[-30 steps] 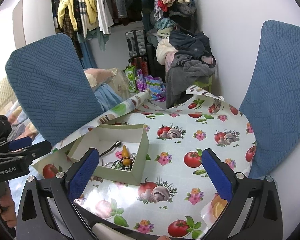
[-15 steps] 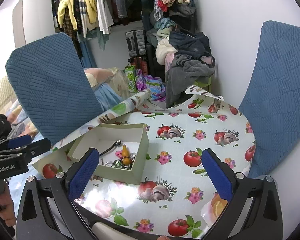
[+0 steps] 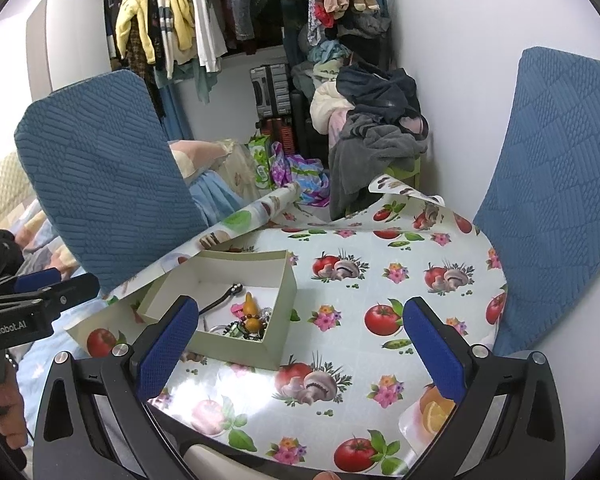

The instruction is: Organize jewelry

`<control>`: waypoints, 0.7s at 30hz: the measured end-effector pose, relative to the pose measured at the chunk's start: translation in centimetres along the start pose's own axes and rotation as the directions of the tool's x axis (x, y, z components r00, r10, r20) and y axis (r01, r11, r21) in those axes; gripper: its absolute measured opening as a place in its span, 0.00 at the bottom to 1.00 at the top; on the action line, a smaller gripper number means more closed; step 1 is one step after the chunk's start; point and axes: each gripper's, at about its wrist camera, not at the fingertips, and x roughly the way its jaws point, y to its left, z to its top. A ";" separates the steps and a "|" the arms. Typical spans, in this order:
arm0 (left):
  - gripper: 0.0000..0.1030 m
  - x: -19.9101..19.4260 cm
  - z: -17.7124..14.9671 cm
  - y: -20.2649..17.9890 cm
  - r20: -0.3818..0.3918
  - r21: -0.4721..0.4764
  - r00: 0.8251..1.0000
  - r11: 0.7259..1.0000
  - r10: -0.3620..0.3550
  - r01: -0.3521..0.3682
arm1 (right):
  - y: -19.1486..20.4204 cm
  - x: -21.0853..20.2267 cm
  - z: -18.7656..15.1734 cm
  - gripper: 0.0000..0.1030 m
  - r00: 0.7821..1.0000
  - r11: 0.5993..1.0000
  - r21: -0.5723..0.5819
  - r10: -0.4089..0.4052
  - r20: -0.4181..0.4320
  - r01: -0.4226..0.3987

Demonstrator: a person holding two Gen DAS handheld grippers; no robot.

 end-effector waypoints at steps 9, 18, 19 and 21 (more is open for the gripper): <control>0.84 -0.1 0.3 0.2 -0.006 0.010 1.000 1.000 -0.003 0.003 | 0.0 -0.2 0.1 1.00 1.000 1.000 0.000 0.000 0.003 0.000; 0.84 -0.3 0.3 0.1 0.000 0.010 1.000 1.000 0.005 -0.005 | 0.2 -0.4 0.4 1.00 1.000 1.000 0.004 -0.006 0.009 0.005; 0.84 -0.3 0.3 0.1 0.000 0.009 1.000 1.000 0.004 -0.004 | 0.2 -0.4 0.4 1.00 1.000 1.000 0.005 -0.006 0.008 0.006; 0.84 -0.3 0.2 0.1 -0.001 0.009 1.000 1.000 0.003 -0.003 | 0.2 -0.4 0.4 1.00 1.000 1.000 0.006 -0.007 0.009 0.006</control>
